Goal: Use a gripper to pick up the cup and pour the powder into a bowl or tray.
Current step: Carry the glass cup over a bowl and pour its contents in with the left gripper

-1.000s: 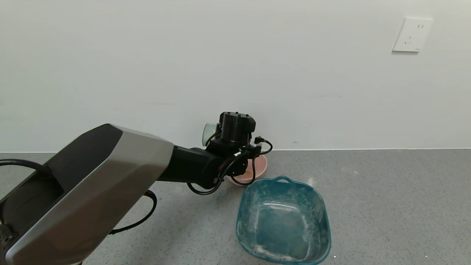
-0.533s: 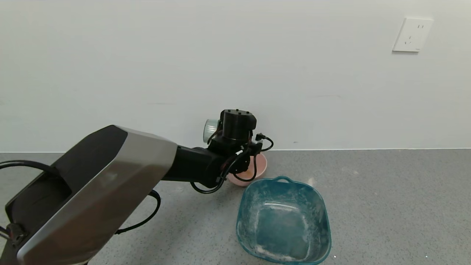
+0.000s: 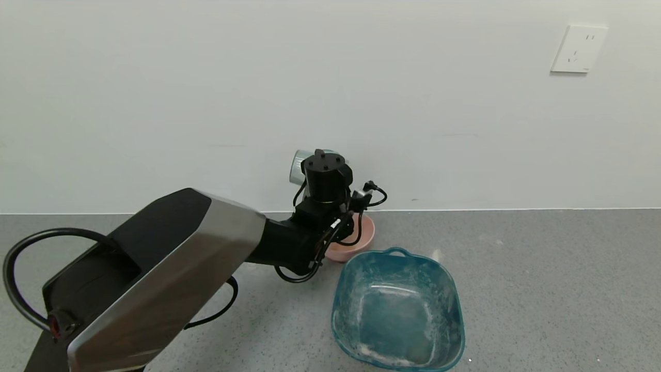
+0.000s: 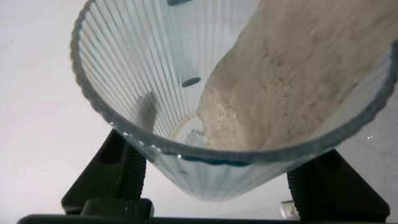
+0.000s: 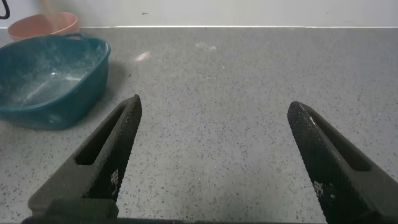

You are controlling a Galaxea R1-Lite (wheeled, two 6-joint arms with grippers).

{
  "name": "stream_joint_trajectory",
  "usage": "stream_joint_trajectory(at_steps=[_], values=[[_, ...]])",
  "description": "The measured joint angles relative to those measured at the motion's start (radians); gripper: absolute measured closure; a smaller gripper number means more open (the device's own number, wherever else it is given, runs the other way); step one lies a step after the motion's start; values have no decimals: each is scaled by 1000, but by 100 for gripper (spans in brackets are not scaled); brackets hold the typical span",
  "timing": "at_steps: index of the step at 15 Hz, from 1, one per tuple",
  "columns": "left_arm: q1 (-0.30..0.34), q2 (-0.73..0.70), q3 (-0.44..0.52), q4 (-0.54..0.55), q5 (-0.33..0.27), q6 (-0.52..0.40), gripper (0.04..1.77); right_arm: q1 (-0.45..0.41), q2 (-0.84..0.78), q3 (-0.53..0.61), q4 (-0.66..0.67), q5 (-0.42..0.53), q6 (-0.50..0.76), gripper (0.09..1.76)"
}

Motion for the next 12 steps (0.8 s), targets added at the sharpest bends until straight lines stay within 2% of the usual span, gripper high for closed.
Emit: stream_joint_trajectory(at_steps=[12], values=[[-2,-6,29,0,-3,5,53,0,0,0,0,0,0,14]])
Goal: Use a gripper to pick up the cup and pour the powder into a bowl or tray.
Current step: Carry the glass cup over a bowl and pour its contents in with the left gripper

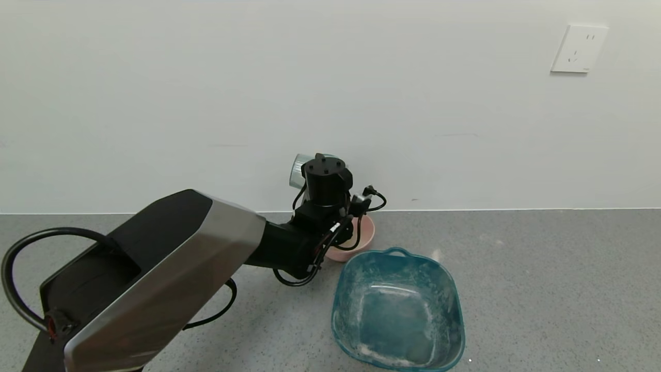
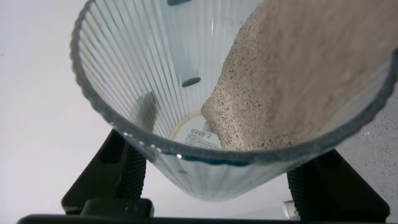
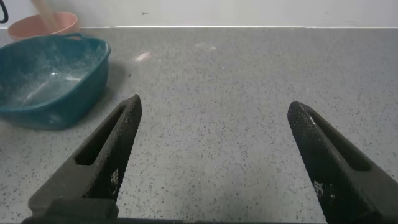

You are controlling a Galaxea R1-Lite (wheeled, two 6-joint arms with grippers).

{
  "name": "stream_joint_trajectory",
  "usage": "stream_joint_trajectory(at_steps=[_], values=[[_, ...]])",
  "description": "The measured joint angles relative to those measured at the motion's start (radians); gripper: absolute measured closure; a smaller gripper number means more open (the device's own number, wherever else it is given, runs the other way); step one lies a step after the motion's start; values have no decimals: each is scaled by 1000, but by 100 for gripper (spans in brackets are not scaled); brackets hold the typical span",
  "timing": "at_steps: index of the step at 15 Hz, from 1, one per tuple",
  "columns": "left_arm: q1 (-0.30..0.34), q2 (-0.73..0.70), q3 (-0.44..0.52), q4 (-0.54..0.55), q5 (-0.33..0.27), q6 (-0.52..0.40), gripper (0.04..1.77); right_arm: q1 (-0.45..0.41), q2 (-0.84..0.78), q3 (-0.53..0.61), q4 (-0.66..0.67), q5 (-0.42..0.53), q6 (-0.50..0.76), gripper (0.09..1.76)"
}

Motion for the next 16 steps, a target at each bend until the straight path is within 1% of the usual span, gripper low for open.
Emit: stream_joint_trajectory(at_steps=[3,8,16], values=[[0,-2,3,1,0,3,53,0,0,0,0,0,0,14],[2,-7,34,-1,4,6,53,0,0,0,0,1,0,14],[1,-9,37,-5,6,20,53,0,0,0,0,0,0,14]])
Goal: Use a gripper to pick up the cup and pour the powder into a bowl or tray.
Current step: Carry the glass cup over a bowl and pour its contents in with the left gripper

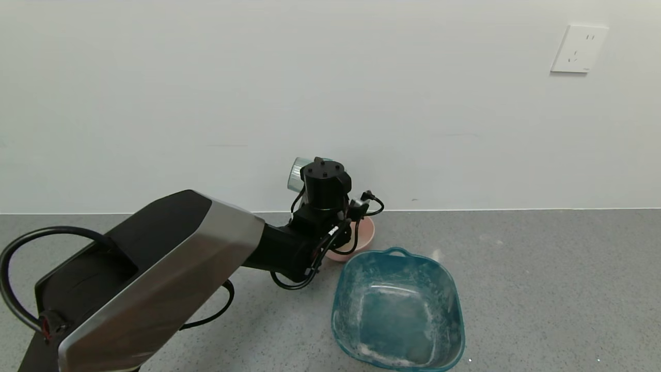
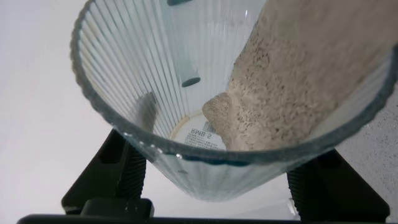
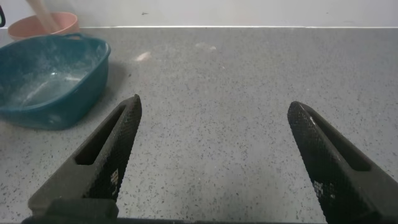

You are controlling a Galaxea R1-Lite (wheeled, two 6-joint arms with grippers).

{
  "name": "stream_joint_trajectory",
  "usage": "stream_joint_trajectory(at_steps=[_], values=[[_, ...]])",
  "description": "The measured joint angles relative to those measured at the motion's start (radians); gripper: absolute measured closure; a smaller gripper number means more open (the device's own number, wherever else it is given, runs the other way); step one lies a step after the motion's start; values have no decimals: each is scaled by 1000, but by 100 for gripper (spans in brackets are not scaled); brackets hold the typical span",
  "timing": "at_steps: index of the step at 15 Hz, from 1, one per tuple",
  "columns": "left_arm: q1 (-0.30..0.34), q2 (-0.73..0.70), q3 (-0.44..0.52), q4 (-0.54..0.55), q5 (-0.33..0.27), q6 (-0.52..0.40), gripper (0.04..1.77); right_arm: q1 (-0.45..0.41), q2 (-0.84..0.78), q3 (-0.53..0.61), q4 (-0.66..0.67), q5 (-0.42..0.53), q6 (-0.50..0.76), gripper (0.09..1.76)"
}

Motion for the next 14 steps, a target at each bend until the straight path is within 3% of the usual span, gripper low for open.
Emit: stream_joint_trajectory(at_steps=[14], values=[[-1,-6,21,3,5,2,53,0,0,0,0,0,0,14]])
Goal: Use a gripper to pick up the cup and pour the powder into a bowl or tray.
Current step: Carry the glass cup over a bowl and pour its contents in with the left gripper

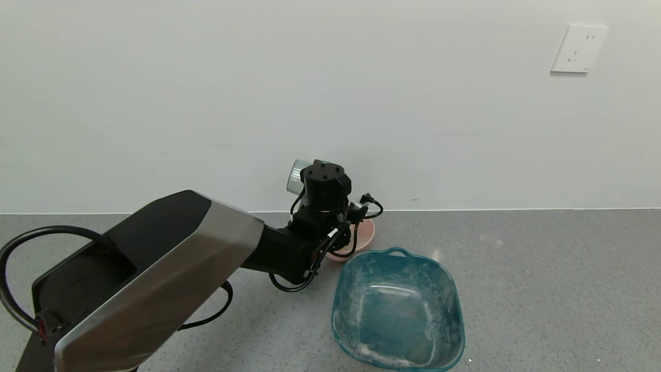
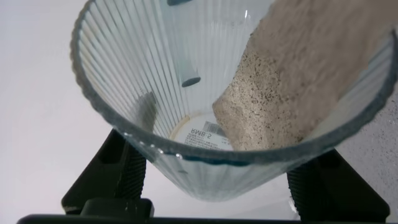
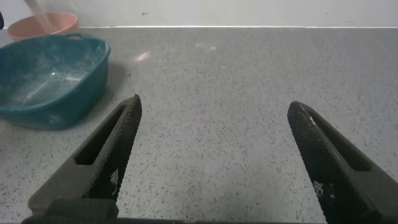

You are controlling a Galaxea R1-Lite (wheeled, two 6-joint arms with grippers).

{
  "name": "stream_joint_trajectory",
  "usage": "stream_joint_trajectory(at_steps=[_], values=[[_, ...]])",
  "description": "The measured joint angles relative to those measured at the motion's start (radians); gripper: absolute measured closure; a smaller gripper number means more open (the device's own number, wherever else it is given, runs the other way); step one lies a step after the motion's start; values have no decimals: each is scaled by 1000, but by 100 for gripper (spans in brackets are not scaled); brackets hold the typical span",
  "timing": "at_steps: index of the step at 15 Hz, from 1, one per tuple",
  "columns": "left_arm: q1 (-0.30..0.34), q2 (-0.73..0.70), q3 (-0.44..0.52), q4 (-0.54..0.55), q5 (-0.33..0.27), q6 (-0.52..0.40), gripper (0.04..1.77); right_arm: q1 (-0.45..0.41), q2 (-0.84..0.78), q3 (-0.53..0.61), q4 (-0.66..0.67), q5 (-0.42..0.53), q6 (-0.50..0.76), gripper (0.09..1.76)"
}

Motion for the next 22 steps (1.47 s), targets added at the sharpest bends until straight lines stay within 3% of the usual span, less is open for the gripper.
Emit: stream_joint_trajectory(at_steps=[13,17,22], values=[[3,-33,46,-1,-9,-17,53,0,0,0,0,0,0,14],[9,-59,89,0,-11,-99,53,0,0,0,0,0,0,14],[33,-123,214,-1,-18,-247,53,0,0,0,0,0,0,14]])
